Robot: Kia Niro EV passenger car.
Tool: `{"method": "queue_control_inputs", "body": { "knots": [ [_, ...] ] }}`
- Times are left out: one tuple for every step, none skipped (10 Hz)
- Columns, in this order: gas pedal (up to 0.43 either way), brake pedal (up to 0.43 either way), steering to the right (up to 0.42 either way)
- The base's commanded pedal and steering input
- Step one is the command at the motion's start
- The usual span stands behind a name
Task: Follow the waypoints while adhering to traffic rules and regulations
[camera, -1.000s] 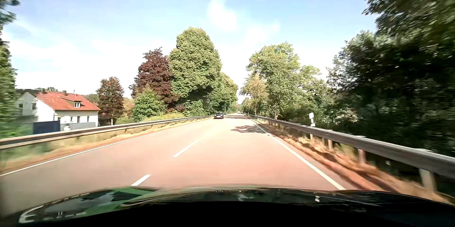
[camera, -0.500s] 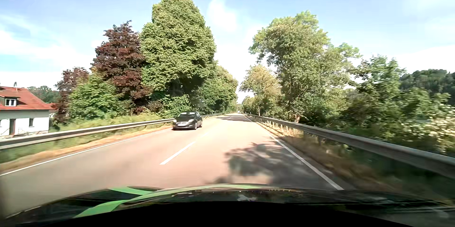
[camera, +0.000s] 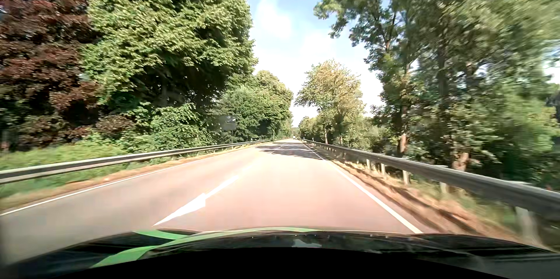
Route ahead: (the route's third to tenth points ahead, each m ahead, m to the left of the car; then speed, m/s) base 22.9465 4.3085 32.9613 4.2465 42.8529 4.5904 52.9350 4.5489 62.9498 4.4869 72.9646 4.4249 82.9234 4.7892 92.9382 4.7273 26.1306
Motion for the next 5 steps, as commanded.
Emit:
{"method": "queue_control_inputs", "body": {
  "knots": [
    [0.28,0.0,-0.004],
    [0.287,0.0,-0.005],
    [0.287,0.0,-0.005],
    [0.287,0.0,-0.004],
    [0.287,0.0,-0.005]
  ]
}}
